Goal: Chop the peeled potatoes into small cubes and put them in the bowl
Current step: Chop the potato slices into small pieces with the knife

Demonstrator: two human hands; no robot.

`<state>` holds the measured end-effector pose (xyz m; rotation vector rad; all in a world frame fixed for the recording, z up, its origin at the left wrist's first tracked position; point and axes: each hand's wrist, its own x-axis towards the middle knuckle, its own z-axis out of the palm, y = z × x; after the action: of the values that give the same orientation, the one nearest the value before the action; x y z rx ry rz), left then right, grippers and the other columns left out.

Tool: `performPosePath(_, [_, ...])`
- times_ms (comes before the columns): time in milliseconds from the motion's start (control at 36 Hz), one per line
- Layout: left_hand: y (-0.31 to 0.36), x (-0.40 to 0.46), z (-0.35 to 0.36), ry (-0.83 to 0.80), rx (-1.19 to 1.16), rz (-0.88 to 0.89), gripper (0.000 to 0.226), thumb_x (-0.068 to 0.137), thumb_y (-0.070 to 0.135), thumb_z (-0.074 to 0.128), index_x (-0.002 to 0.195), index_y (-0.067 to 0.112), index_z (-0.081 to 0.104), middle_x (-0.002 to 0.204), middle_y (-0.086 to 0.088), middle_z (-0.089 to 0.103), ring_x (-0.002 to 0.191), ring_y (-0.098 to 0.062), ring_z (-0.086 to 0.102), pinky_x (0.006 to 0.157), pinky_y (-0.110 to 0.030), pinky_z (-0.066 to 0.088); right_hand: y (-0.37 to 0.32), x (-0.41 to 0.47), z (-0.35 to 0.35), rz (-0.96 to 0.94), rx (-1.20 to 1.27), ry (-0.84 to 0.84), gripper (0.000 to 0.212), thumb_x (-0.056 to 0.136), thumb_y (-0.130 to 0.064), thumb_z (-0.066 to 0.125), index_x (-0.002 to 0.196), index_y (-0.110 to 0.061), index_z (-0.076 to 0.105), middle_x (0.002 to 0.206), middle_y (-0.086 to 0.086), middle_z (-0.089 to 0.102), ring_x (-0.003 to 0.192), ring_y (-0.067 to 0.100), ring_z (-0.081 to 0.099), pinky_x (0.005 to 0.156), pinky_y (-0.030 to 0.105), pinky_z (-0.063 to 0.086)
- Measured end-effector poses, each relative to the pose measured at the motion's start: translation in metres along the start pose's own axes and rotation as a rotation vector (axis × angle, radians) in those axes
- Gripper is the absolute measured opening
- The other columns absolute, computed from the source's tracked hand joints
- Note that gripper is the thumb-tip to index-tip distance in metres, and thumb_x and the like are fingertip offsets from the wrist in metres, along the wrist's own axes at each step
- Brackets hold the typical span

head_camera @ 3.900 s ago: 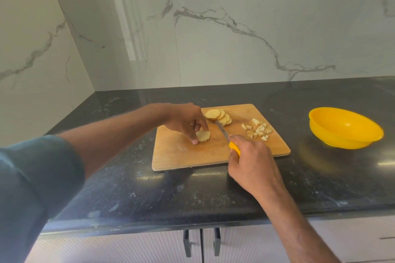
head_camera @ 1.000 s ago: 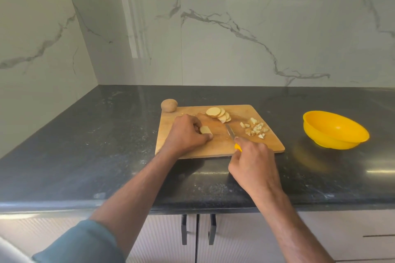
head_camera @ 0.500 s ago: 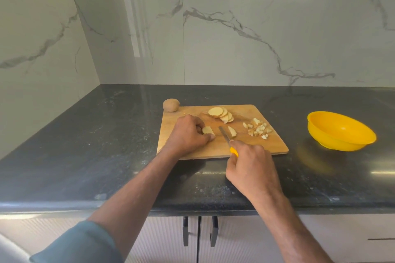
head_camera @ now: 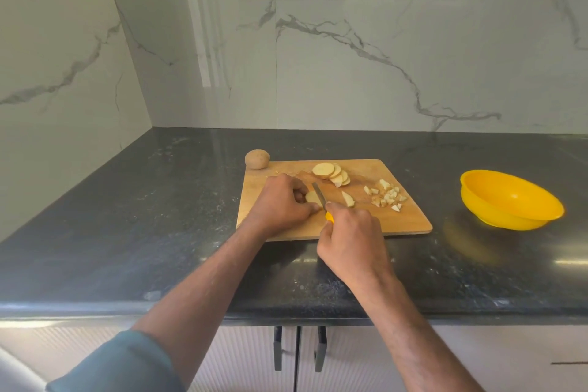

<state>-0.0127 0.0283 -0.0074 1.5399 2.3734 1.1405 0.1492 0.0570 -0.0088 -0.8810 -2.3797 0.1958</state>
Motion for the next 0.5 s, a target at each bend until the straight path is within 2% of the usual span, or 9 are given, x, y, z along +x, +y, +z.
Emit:
performPosePath(56, [-0.0003,0.0005,-0.0006,-0.004,0.002,0.002,0.038,0.078,0.028,0.084,0.057,0.024,0.052,0.059,0.007,0.053,0.055,-0.008,0.042,0.054,-0.02,0.03,-0.0007,-0.0009,-0.0008,-0.002,0.003,-0.004,0.03,0.094,-0.02,0.054,0.123,-0.017,0.063,0.094,0.004,0.071,0.073,0.017,0.052,0.065,0.02,0.037])
performPosePath(139, [0.0007,0.0006,-0.0002,0.001,0.006,-0.02,0.035,0.079,0.03,0.084,0.061,0.027,0.054,0.061,0.009,0.054,0.057,-0.006,0.044,0.052,-0.015,0.033,-0.0018,-0.001,-0.002,-0.001,0.014,-0.009,0.031,0.095,-0.02,0.055,0.125,-0.016,0.063,0.096,0.005,0.071,0.079,0.02,0.061,0.067,0.022,0.04])
performPosePath(250, [0.0011,0.0004,0.0005,0.007,-0.002,-0.023,0.033,0.079,0.031,0.084,0.062,0.026,0.056,0.062,0.008,0.056,0.057,-0.006,0.045,0.052,-0.015,0.031,-0.004,-0.0011,-0.0018,0.003,0.013,-0.021,0.03,0.094,-0.021,0.056,0.123,-0.017,0.063,0.093,0.005,0.07,0.079,0.021,0.06,0.069,0.027,0.047])
performPosePath(306, [0.0005,0.0003,0.0006,0.012,-0.012,-0.026,0.03,0.078,0.031,0.085,0.063,0.022,0.06,0.063,0.003,0.059,0.059,-0.007,0.046,0.055,-0.023,0.036,-0.0048,-0.0009,-0.001,0.005,0.003,-0.036,0.03,0.094,-0.021,0.055,0.123,-0.017,0.063,0.092,0.005,0.069,0.079,0.022,0.061,0.068,0.028,0.048])
performPosePath(389, [0.0004,0.0008,0.0003,0.028,-0.034,-0.029,0.033,0.077,0.029,0.085,0.072,0.0,0.068,0.073,-0.018,0.065,0.064,-0.015,0.045,0.065,-0.045,0.047,-0.006,0.0002,-0.0009,0.003,-0.006,-0.049,0.03,0.093,-0.02,0.054,0.122,-0.017,0.063,0.089,0.004,0.067,0.073,0.019,0.053,0.065,0.027,0.047])
performPosePath(417, [0.0,0.0015,0.0004,0.033,-0.04,-0.03,0.037,0.077,0.028,0.085,0.072,-0.003,0.066,0.077,-0.022,0.066,0.064,-0.015,0.043,0.069,-0.048,0.048,-0.0064,0.0004,-0.0006,0.0,-0.008,-0.053,0.031,0.093,-0.019,0.054,0.123,-0.017,0.062,0.087,0.003,0.066,0.073,0.019,0.052,0.064,0.026,0.047])
performPosePath(500, [-0.0002,0.0026,0.0002,0.041,-0.042,-0.029,0.027,0.076,0.027,0.087,0.073,0.012,0.065,0.082,-0.026,0.067,0.066,-0.013,0.042,0.073,-0.049,0.05,-0.0087,0.0008,-0.0003,-0.002,0.01,-0.075,0.033,0.094,-0.018,0.054,0.126,-0.015,0.06,0.086,0.002,0.066,0.073,0.018,0.057,0.065,0.027,0.052])
